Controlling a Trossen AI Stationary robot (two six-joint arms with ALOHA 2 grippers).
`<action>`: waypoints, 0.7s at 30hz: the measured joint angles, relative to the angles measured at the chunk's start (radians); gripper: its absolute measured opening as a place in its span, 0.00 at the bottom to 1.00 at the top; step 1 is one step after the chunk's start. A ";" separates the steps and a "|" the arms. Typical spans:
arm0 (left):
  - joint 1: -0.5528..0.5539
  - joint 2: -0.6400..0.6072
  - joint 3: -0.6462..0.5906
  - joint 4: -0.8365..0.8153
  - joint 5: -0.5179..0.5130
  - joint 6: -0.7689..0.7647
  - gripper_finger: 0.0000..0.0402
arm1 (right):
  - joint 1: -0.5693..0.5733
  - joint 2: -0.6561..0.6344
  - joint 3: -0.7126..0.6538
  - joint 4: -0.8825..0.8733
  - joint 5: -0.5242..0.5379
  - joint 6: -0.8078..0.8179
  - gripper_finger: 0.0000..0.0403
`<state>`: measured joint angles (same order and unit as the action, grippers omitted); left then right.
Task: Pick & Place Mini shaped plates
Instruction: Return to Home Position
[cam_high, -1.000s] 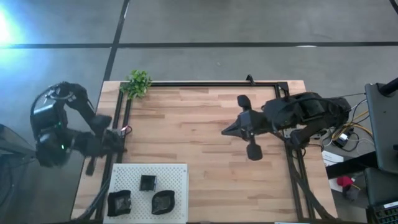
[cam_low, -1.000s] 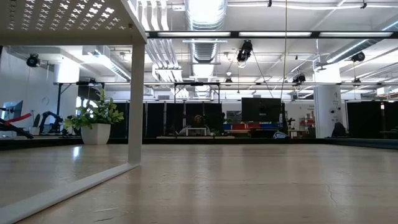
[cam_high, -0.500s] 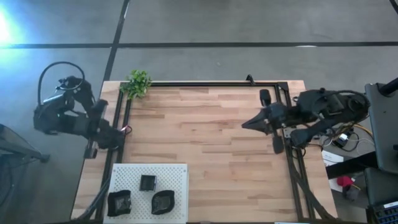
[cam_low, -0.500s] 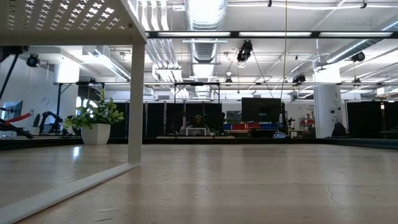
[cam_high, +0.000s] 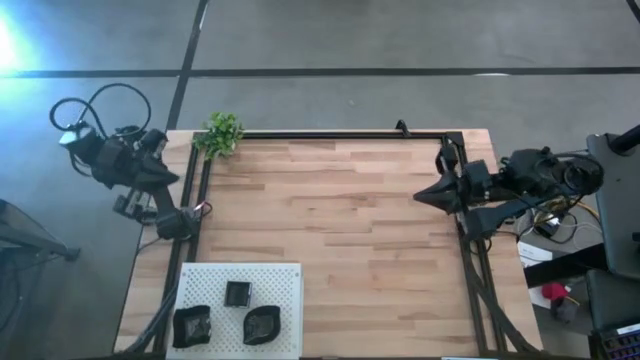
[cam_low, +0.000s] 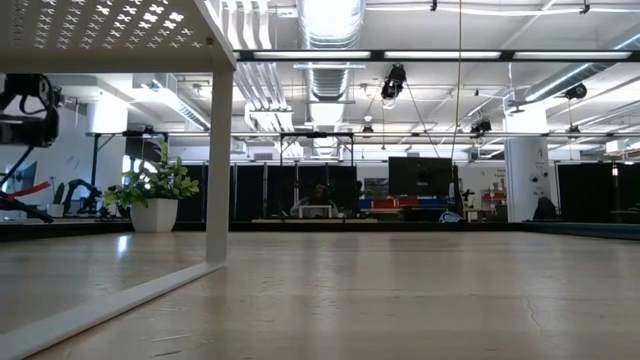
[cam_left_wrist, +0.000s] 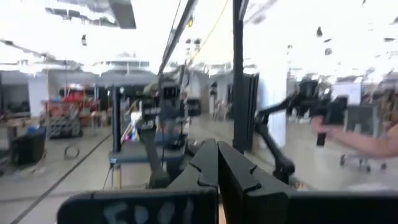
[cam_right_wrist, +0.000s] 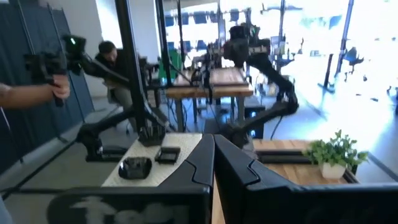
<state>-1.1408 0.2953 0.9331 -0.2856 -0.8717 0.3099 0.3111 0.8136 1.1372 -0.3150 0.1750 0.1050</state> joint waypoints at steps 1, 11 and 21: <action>0.000 -0.012 -0.003 0.007 0.015 0.008 0.00 | 0.000 -0.020 -0.020 0.016 0.000 -0.002 0.02; 0.000 -0.106 -0.023 -0.003 0.076 0.046 0.00 | 0.000 -0.196 -0.211 0.121 0.008 0.040 0.02; -0.001 -0.184 -0.042 -0.002 0.093 0.094 0.00 | 0.000 -0.340 -0.340 0.189 0.008 0.059 0.02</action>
<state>-1.1414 0.1109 0.8910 -0.2878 -0.7790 0.4042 0.3111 0.4733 0.7973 -0.1264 0.1834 0.1644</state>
